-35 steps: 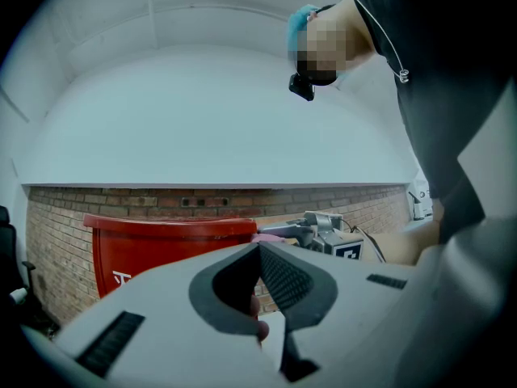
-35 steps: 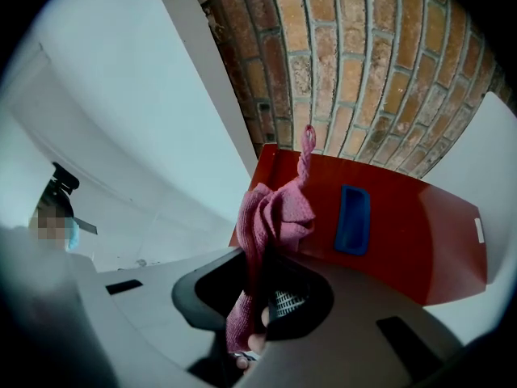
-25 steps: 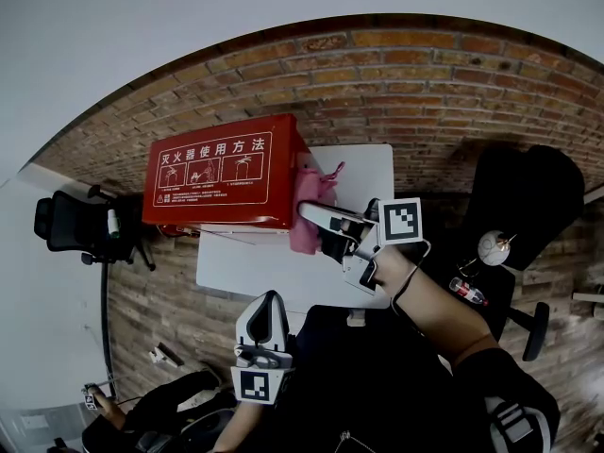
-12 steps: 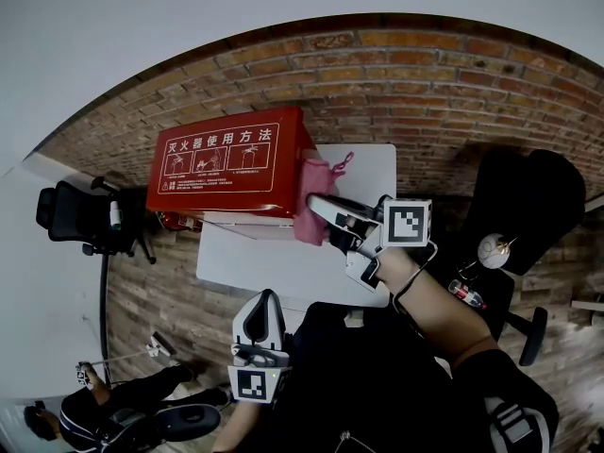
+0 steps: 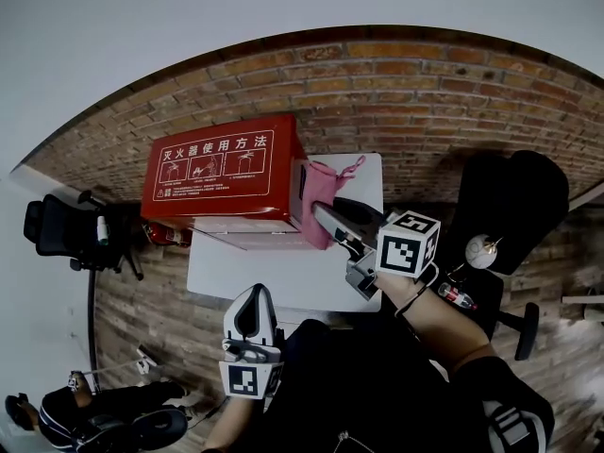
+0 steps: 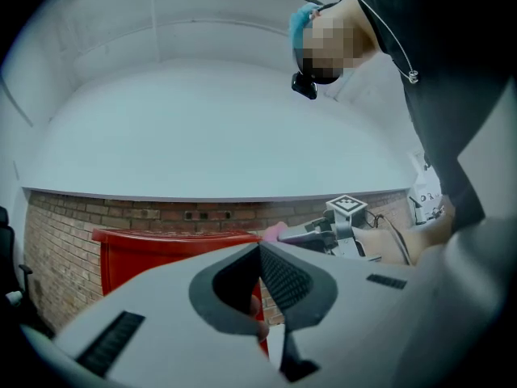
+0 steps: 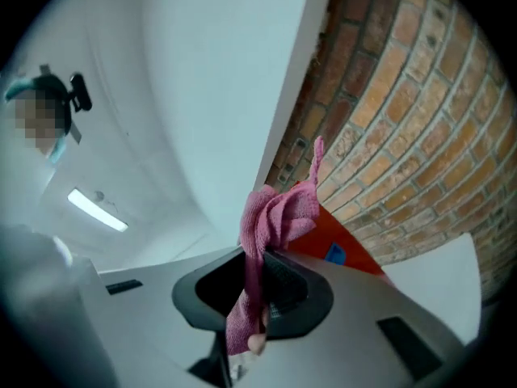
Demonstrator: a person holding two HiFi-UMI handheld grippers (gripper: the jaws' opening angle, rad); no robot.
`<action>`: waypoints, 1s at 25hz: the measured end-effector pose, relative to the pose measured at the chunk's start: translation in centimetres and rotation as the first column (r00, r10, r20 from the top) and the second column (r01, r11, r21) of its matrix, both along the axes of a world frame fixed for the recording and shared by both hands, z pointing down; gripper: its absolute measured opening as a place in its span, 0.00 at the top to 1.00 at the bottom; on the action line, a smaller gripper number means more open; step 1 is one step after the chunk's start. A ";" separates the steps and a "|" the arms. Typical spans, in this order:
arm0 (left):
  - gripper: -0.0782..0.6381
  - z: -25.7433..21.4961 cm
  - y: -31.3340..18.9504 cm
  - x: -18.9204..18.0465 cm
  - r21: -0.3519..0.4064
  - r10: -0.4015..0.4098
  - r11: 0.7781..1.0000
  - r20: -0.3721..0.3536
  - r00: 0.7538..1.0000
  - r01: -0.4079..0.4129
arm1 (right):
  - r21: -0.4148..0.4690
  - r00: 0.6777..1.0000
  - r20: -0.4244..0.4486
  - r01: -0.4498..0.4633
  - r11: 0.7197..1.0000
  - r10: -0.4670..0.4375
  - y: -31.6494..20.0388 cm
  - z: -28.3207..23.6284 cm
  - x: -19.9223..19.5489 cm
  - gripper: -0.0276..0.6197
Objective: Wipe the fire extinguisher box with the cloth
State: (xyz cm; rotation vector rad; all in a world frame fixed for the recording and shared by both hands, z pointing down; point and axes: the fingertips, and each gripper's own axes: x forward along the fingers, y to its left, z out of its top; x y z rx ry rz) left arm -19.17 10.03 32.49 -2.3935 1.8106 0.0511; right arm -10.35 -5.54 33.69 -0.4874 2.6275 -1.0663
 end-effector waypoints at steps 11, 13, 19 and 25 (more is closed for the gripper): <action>0.84 -1.6 0.1 -4.8 0.048 0.140 0.989 -0.039 0.989 -0.139 | 0.402 0.899 -0.242 -0.250 0.881 0.365 4.7 -3.3 -1.0 0.85; 0.84 -2.1 0.5 -6.0 0.052 0.168 0.985 -0.042 0.985 -0.165 | 0.462 0.869 -0.260 -0.270 0.845 0.421 5.9 -4.0 -1.8 0.85; 0.84 -3.0 2.1 -10.1 0.069 0.219 0.974 -0.054 0.974 -0.215 | 0.596 0.786 -0.285 -0.303 0.743 0.549 9.9 -5.2 -5.3 0.85; 0.84 -2.9 3.0 -13.9 0.050 0.252 0.967 -0.070 0.965 -0.249 | 0.648 0.730 -0.289 -0.328 0.688 0.620 13.9 -5.1 -8.3 0.85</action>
